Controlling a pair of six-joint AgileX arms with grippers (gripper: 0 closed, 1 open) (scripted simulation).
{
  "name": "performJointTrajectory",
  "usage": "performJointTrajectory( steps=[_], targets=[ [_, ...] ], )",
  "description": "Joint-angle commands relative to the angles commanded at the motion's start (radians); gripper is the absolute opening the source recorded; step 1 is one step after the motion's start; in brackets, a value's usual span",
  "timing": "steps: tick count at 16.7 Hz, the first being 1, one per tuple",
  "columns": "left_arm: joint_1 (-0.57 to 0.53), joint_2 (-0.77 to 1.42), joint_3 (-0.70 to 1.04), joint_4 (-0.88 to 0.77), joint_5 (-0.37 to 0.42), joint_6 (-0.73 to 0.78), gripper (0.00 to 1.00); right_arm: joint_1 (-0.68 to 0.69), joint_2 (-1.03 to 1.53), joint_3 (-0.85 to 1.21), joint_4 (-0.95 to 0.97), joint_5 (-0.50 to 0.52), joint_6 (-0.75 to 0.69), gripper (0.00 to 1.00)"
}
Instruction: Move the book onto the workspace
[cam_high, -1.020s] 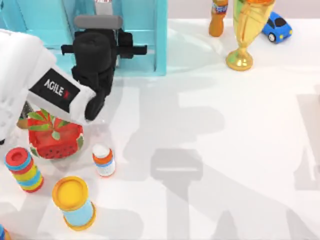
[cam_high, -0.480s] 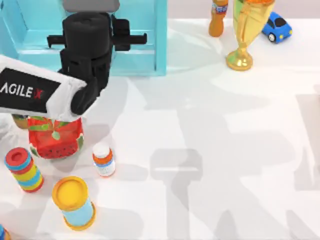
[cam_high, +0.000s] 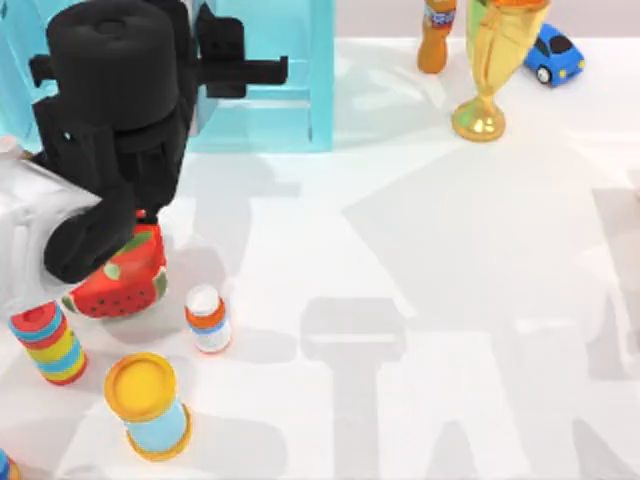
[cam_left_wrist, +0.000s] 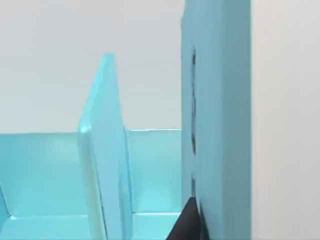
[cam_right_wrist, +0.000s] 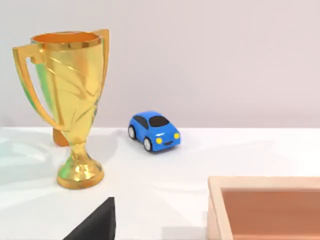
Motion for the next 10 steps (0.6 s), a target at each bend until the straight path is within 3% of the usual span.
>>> performJointTrajectory(
  steps=[4,10],
  targets=[
    [-0.04,-0.144,-0.048,-0.068,-0.025,0.001,0.0,0.0,0.0,0.0,0.0,0.0,0.0,1.0],
    [-0.039,-0.15,-0.051,-0.073,-0.027,0.002,0.0,0.0,0.0,0.0,0.0,0.0,0.0,1.0]
  ],
)
